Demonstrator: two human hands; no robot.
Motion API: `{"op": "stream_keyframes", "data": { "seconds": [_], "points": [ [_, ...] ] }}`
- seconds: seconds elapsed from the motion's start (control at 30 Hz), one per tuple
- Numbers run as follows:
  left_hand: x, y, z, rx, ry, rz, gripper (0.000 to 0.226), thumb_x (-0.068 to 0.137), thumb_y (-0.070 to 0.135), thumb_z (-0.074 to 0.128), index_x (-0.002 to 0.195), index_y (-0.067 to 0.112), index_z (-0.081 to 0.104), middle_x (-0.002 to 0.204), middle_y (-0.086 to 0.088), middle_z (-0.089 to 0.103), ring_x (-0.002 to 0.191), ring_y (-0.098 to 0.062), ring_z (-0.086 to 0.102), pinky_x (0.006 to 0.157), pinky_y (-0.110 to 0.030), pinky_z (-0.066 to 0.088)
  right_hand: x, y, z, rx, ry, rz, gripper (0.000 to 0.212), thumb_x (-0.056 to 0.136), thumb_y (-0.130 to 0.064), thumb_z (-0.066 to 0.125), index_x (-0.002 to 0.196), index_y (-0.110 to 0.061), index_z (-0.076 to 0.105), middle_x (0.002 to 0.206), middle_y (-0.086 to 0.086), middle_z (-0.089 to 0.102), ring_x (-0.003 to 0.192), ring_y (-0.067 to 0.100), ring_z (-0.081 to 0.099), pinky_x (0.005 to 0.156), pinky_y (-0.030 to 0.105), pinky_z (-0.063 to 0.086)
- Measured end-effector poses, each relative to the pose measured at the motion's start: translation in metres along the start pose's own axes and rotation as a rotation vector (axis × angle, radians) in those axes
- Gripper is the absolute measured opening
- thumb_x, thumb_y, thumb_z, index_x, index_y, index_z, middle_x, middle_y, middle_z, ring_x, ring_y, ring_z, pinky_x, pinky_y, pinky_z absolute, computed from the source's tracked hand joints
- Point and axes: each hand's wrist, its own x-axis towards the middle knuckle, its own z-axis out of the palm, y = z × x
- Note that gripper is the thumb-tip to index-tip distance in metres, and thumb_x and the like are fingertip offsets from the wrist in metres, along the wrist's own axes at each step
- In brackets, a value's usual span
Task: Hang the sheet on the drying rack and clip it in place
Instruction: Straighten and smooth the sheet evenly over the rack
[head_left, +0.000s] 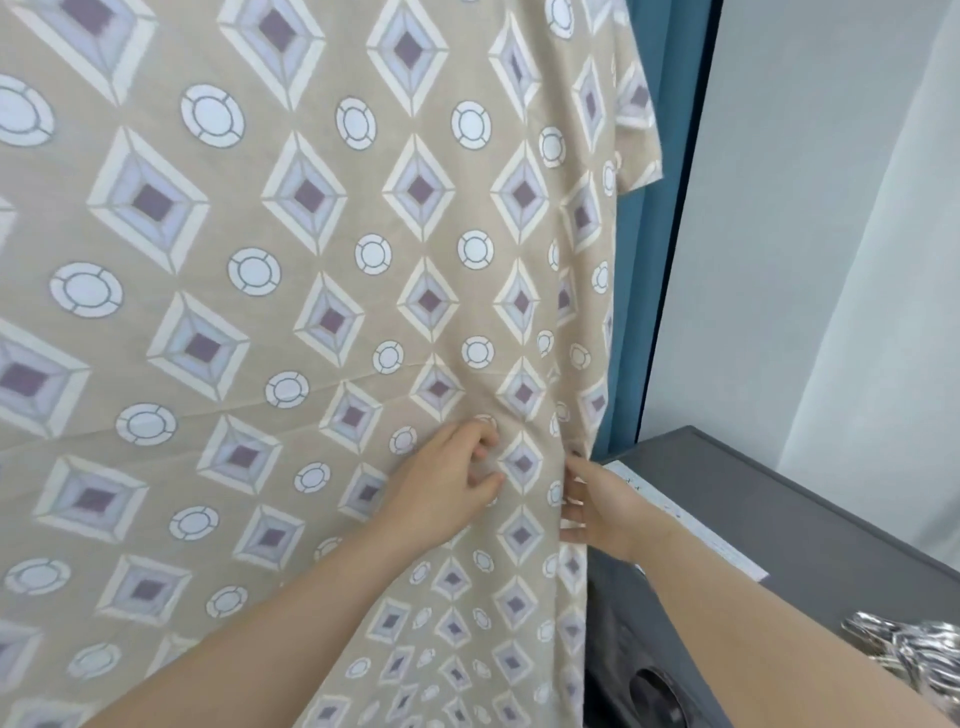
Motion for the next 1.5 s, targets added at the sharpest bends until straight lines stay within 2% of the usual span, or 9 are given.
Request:
{"op": "stream_keyframes", "data": {
  "seconds": [0.13, 0.23, 0.37, 0.53, 0.67, 0.87, 1.0, 1.27, 1.5],
  "points": [
    [-0.004, -0.008, 0.011, -0.010, -0.035, -0.038, 0.019, 0.083, 0.027, 0.060, 0.095, 0.034, 0.047, 0.092, 0.017, 0.047, 0.077, -0.004, 0.051, 0.080, -0.030, 0.047, 0.001, 0.014, 0.008, -0.068, 0.004, -0.049, 0.021, 0.095, -0.016, 0.045, 0.107, -0.010, 0.061, 0.096, 0.009, 0.066, 0.083, 0.024, 0.062, 0.068, 0.032, 0.053],
    [-0.010, -0.016, 0.021, -0.006, -0.084, -0.073, 0.021, 0.085, 0.026, 0.060, 0.104, 0.027, 0.053, 0.095, 0.016, 0.048, 0.080, -0.006, 0.050, 0.081, -0.029, 0.046, 0.000, 0.035, 0.001, -0.277, 0.051, -0.013, 0.040, 0.086, 0.006, 0.040, 0.119, -0.013, 0.052, 0.110, 0.007, 0.064, 0.098, 0.022, 0.062, 0.080, 0.034, 0.054],
    [-0.021, -0.027, 0.036, -0.027, -0.150, -0.103, 0.023, 0.085, 0.024, 0.061, 0.106, 0.023, 0.053, 0.102, 0.009, 0.050, 0.080, -0.009, 0.052, 0.083, -0.034, 0.047, -0.006, 0.062, 0.000, -0.481, -0.108, 0.049, 0.048, 0.084, -0.004, 0.057, 0.123, -0.031, 0.050, 0.122, -0.004, 0.059, 0.115, 0.017, 0.054, 0.093, 0.037, 0.046],
    [-0.033, -0.035, 0.045, 0.010, -0.202, -0.135, 0.027, 0.085, 0.028, 0.060, 0.111, 0.023, 0.053, 0.102, 0.012, 0.050, 0.080, -0.008, 0.048, 0.081, -0.029, 0.044, -0.004, 0.075, 0.003, -0.483, -0.061, 0.007, 0.023, 0.091, -0.022, 0.055, 0.109, -0.035, 0.055, 0.117, -0.005, 0.064, 0.111, 0.017, 0.059, 0.100, 0.043, 0.046],
    [-0.036, -0.040, 0.039, -0.020, -0.203, -0.166, 0.029, 0.085, 0.029, 0.061, 0.112, 0.024, 0.053, 0.106, 0.010, 0.052, 0.080, -0.010, 0.050, 0.084, -0.031, 0.046, -0.003, 0.069, 0.007, -0.523, 0.025, -0.036, 0.023, 0.089, -0.011, 0.055, 0.110, -0.020, 0.057, 0.105, -0.002, 0.064, 0.098, 0.016, 0.060, 0.084, 0.033, 0.053],
    [-0.040, -0.039, 0.026, -0.058, -0.213, -0.154, 0.025, 0.087, 0.029, 0.059, 0.111, 0.023, 0.055, 0.105, 0.011, 0.053, 0.081, -0.009, 0.050, 0.083, -0.028, 0.043, -0.002, 0.066, 0.011, -0.732, 0.433, -0.132, 0.015, 0.083, -0.014, 0.055, 0.091, -0.002, 0.061, 0.082, 0.009, 0.060, 0.082, 0.026, 0.060, 0.073, 0.033, 0.052],
    [-0.047, -0.041, 0.032, -0.077, -0.240, -0.165, 0.025, 0.087, 0.031, 0.058, 0.111, 0.024, 0.055, 0.104, 0.012, 0.053, 0.087, -0.011, 0.052, 0.086, -0.032, 0.046, -0.011, 0.082, 0.014, -0.655, 0.258, -0.001, 0.014, 0.085, -0.014, 0.056, 0.097, -0.007, 0.059, 0.082, 0.005, 0.056, 0.075, 0.019, 0.052, 0.060, 0.028, 0.043],
    [-0.092, -0.066, 0.082, -0.123, -0.418, -0.268, 0.025, 0.089, 0.030, 0.055, 0.114, 0.023, 0.053, 0.110, 0.009, 0.056, 0.083, -0.009, 0.049, 0.081, -0.029, 0.045, 0.004, 0.184, -0.004, -0.477, 0.453, 0.128, 0.006, 0.085, -0.014, 0.057, 0.080, -0.013, 0.054, 0.072, 0.006, 0.051, 0.069, 0.024, 0.047, 0.062, 0.031, 0.041],
    [-0.149, -0.107, 0.167, -0.237, -0.598, -0.565, 0.008, 0.091, 0.025, 0.053, 0.099, 0.025, 0.055, 0.095, 0.008, 0.058, 0.079, -0.017, 0.059, 0.070, -0.028, 0.046, 0.010, 0.290, -0.021, -0.258, 0.437, 0.512, 0.010, 0.089, -0.006, 0.047, 0.082, -0.010, 0.052, 0.069, 0.007, 0.050, 0.051, 0.015, 0.041, 0.040, 0.018, 0.036]
  ]
}}
